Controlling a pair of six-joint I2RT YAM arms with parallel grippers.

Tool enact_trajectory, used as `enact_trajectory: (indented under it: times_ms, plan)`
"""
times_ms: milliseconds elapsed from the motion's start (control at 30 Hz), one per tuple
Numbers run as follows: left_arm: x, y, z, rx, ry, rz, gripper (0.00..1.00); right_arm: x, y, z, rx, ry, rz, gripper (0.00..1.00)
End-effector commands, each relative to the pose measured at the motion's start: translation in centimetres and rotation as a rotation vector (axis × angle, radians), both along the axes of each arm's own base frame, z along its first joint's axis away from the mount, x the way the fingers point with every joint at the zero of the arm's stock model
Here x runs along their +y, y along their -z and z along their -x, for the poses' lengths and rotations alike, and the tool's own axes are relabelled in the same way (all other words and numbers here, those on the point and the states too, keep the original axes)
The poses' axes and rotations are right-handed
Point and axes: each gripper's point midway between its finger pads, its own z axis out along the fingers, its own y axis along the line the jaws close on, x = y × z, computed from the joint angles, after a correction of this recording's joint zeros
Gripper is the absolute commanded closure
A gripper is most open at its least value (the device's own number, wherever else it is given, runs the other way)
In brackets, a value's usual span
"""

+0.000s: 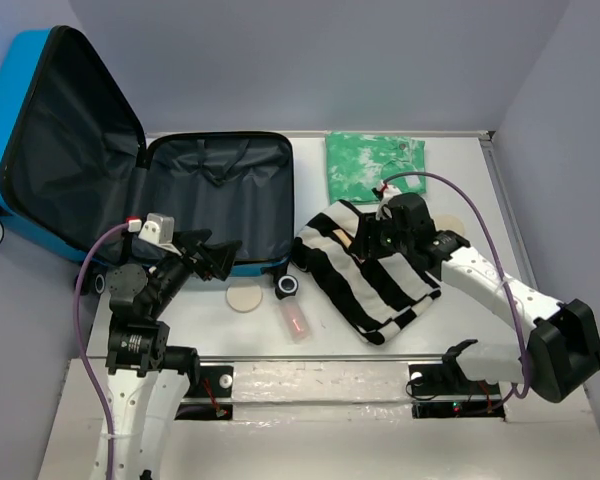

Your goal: Pack the luggage

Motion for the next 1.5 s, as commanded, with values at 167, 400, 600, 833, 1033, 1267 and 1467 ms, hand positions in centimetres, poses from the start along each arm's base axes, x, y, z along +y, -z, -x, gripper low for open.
enact_trajectory:
  times_ms: [167, 400, 600, 833, 1033, 1267, 1467]
  plan:
    - [-0.5, -1.2, 0.9, -0.055, 0.039, 0.005, 0.01, -1.4, 0.7, -3.3, -0.022, 0.085, 0.151, 0.50]
    - [-0.6, -0.8, 0.6, -0.035, 0.043, 0.008, 0.01, -2.6, 2.9, -5.0, 0.019, 0.114, 0.303, 0.50]
    - [-0.8, -0.8, 0.7, -0.041, 0.053, 0.009, 0.01, -1.9, 4.7, -5.9, 0.060, 0.074, 0.342, 0.50]
    - [-0.9, -0.7, 0.8, -0.035, 0.064, 0.009, 0.01, -1.1, 7.0, -7.0, 0.105, 0.047, 0.375, 0.59]
    - [-0.9, -0.6, 0.8, -0.034, 0.066, 0.009, 0.01, -0.7, 8.8, -7.2, 0.145, 0.026, 0.389, 0.63]
    - [-1.0, -0.5, 0.7, -0.030, 0.067, 0.010, 0.01, -0.1, 7.8, -6.7, 0.129, 0.000, 0.369, 0.58]
    - [-0.9, -0.6, 0.8, -0.034, 0.064, 0.010, 0.01, -0.3, 9.4, -6.3, 0.169, -0.005, 0.390, 0.65]
